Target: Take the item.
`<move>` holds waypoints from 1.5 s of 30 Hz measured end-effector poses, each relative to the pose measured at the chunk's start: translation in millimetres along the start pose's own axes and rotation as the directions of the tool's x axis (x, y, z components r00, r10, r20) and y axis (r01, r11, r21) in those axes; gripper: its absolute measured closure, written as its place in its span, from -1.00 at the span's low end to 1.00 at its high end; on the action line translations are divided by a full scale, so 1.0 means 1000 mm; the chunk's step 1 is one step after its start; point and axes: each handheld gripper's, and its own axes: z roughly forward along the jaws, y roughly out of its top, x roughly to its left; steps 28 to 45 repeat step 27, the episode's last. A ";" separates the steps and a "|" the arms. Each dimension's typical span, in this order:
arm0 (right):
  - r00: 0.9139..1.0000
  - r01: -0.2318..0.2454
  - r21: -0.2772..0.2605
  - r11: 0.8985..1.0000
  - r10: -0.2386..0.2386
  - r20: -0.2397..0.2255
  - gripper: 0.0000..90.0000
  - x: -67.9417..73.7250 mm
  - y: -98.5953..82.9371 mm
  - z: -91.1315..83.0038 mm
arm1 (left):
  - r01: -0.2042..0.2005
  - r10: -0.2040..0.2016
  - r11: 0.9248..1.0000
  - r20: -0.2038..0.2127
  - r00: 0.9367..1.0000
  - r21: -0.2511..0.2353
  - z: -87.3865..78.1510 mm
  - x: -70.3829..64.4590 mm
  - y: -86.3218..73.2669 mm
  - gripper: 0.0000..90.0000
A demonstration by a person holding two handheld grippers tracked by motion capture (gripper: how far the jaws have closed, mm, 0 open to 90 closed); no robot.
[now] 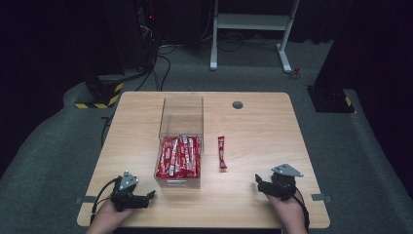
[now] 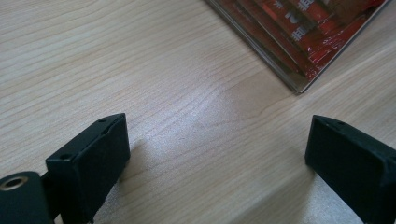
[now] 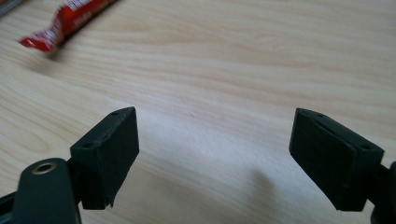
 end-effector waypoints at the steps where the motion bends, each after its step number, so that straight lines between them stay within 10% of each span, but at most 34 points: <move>1: 1.000 0.003 0.013 1.000 -0.003 0.007 -0.66 -0.002 -0.002 0.000 | -0.001 0.001 1.000 0.000 1.000 0.000 0.000 0.000 0.000 -0.85; 10: 1.000 0.000 0.084 0.996 0.003 -0.027 -0.71 -0.012 -0.009 0.006 | -0.001 0.001 1.000 -0.001 1.000 0.000 0.000 0.000 0.000 -0.85; 45: 0.999 -0.034 0.079 0.996 0.032 0.026 -0.71 -0.011 -0.006 0.009 | 0.003 -0.003 1.000 -0.001 1.000 -0.001 0.000 0.000 0.000 -0.85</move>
